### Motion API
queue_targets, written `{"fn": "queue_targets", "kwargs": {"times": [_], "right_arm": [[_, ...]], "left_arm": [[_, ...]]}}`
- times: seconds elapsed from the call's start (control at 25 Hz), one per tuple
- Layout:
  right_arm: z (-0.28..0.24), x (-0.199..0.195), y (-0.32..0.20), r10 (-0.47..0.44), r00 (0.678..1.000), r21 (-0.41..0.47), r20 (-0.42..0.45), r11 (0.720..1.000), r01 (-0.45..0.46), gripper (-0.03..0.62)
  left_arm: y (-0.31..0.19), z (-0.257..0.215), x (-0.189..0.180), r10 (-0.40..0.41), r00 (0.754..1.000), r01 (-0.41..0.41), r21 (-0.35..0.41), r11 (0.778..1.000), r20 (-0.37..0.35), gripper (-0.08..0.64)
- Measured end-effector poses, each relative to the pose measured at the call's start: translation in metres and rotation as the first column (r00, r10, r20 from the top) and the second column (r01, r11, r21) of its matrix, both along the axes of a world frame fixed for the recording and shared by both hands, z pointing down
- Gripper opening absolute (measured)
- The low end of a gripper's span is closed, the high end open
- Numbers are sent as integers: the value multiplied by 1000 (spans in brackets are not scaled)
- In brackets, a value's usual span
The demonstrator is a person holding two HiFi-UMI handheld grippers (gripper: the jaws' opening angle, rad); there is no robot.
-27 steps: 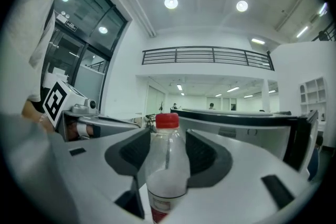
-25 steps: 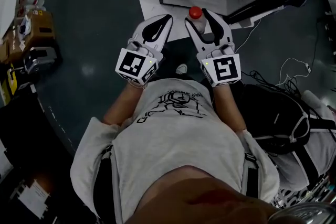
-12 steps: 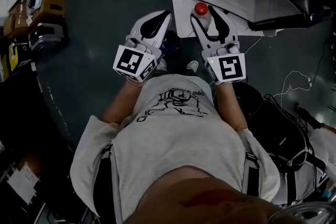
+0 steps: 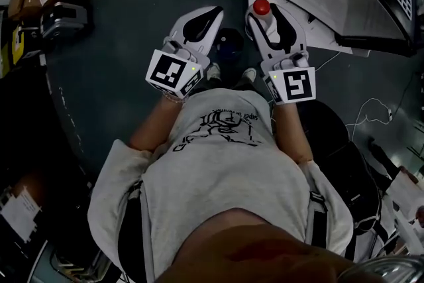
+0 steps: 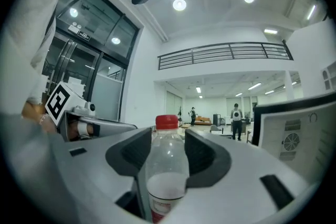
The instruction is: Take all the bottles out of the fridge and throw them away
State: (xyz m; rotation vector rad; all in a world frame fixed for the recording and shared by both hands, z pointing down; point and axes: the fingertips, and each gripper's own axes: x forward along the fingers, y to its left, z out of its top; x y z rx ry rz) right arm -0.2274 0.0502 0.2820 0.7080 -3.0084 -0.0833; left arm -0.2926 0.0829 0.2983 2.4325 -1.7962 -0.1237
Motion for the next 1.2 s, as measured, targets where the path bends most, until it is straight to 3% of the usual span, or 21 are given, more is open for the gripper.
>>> {"fn": "queue_targets", "kwargs": {"times": [0.44, 0.6, 0.76, 1.2], "right_arm": [[21, -37, 19, -108, 994, -7, 24, 994, 108, 199], [47, -55, 21, -143, 987, -22, 78, 989, 145, 196], [81, -52, 30, -165, 985, -31, 42, 985, 167, 192], [186, -49, 41, -180, 982, -64, 62, 981, 184, 176]], "left_arm": [[5, 18, -28, -55, 998, 55, 0, 998, -14, 9], [0, 49, -48, -73, 997, 73, -7, 997, -11, 9], [2, 78, -52, -87, 996, 86, -41, 995, -22, 9], [-2, 177, -60, -83, 995, 76, -110, 991, -57, 9]]}}
